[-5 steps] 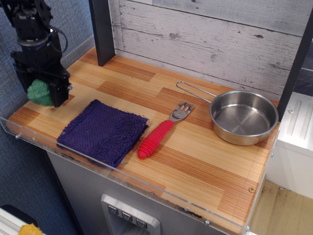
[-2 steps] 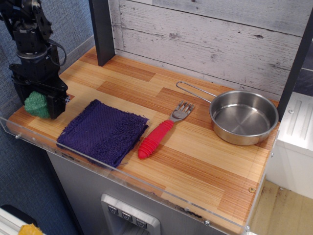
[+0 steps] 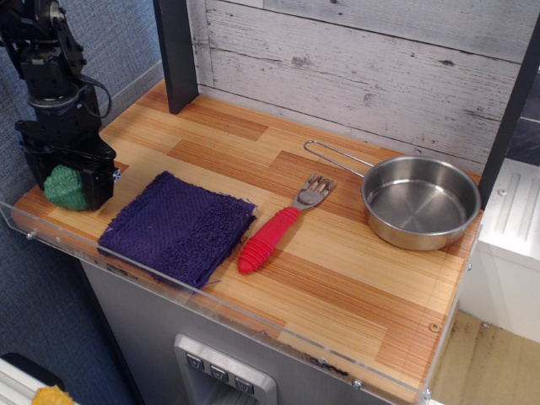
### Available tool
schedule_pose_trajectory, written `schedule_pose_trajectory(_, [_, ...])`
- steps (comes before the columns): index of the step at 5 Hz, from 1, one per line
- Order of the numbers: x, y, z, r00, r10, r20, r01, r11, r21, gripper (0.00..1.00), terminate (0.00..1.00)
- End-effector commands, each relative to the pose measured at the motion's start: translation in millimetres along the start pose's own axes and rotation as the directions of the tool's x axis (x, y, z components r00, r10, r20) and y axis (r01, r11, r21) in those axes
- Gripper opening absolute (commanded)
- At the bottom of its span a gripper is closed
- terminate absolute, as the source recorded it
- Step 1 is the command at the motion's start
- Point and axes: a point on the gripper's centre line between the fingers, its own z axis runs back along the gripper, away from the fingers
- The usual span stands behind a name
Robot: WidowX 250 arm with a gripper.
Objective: Pick fruit from vessel and put it on the left corner of blue cloth
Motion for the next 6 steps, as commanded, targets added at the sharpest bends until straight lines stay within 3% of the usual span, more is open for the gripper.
schedule_pose_trajectory(1, [-8,-8,37,0.997,0.014,0.076,-0.019,0.998,0.056,1.00,0.00])
schedule_pose_trajectory(3, [-30,-30,95,0.979,0.022,0.202,-0.040,0.996,0.083,1.00,0.00])
schedule_pose_trajectory(4, [-37,-31,120,0.970,0.049,0.240,-0.067,0.996,0.066,1.00,0.00])
schedule_pose_trajectory(6, [-14,-76,140,0.971,0.017,0.240,-0.004,0.998,-0.056,1.00,0.00])
